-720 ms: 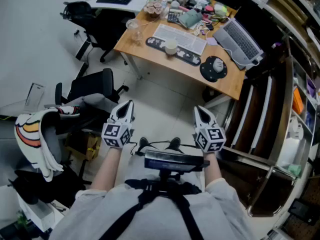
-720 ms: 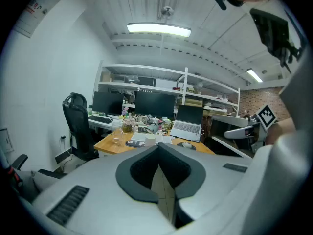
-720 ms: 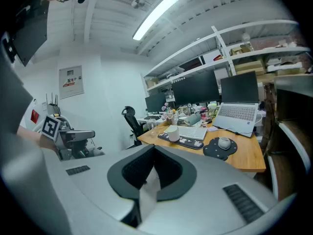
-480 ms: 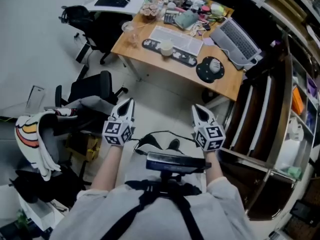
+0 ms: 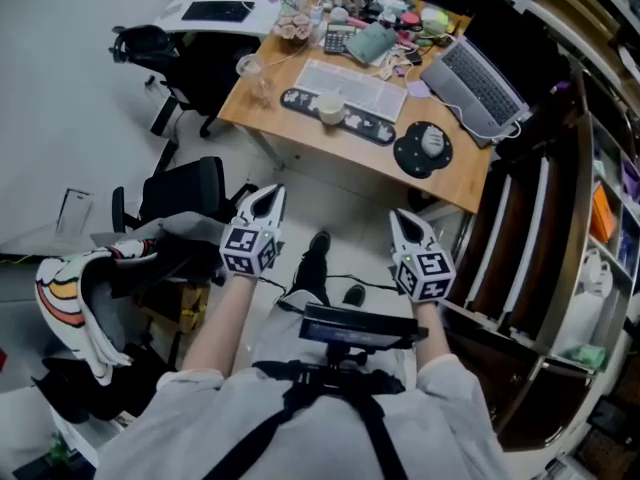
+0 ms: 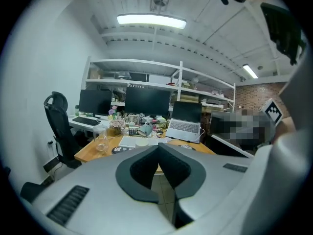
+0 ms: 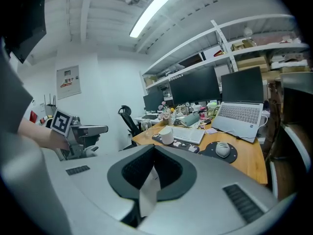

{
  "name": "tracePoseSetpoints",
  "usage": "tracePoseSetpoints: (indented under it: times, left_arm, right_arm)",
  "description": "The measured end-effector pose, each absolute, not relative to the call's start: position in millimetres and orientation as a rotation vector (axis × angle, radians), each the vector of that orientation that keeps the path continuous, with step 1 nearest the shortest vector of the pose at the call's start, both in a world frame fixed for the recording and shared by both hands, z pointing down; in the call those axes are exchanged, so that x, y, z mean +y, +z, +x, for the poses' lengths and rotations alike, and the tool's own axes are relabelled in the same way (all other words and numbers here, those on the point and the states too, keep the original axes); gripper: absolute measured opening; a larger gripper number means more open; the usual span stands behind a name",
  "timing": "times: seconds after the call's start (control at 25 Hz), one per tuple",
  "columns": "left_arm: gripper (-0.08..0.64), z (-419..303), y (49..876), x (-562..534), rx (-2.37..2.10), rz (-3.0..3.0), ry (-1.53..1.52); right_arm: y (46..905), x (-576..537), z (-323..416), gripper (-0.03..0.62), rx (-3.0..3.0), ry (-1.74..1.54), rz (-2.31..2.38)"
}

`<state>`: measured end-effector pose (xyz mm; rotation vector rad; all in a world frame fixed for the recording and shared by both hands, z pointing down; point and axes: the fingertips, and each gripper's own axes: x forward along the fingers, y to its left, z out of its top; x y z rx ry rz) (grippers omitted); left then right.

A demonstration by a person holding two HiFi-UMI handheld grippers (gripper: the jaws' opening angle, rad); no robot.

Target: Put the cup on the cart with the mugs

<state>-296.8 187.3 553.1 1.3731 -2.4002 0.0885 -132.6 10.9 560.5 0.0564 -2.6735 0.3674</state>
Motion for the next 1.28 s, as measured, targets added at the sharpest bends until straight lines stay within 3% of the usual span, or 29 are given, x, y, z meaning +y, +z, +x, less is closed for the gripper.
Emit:
tracePoseSetpoints:
  times: [0.56, 0.88, 1.04, 1.28]
  left_arm:
    - [0.014, -417.0, 618.5, 99.0, -2.22, 1.549, 0.203]
    - [0.333, -455.7, 667.3, 40.9, -2.094, 1.65, 0.251]
    - [0.424, -471.9, 694.3, 13.6, -2.045, 1.628, 0.283]
    - [0.492, -485.6, 727.2, -20.2, -1.995, 1.579, 0.343]
  right_arm:
    - [576.4, -50.6, -221.4, -0.005, -2.653, 0.415, 0.339]
    - [586.2, -67.8, -239.1, -0.004, -2.605, 0.399, 0.464]
    - [597.1, -95.5, -254.0, -0.005, -2.588, 0.373, 0.521]
    - [628.5, -133.5, -290.4, -0.004, -2.543, 0.36, 0.486]
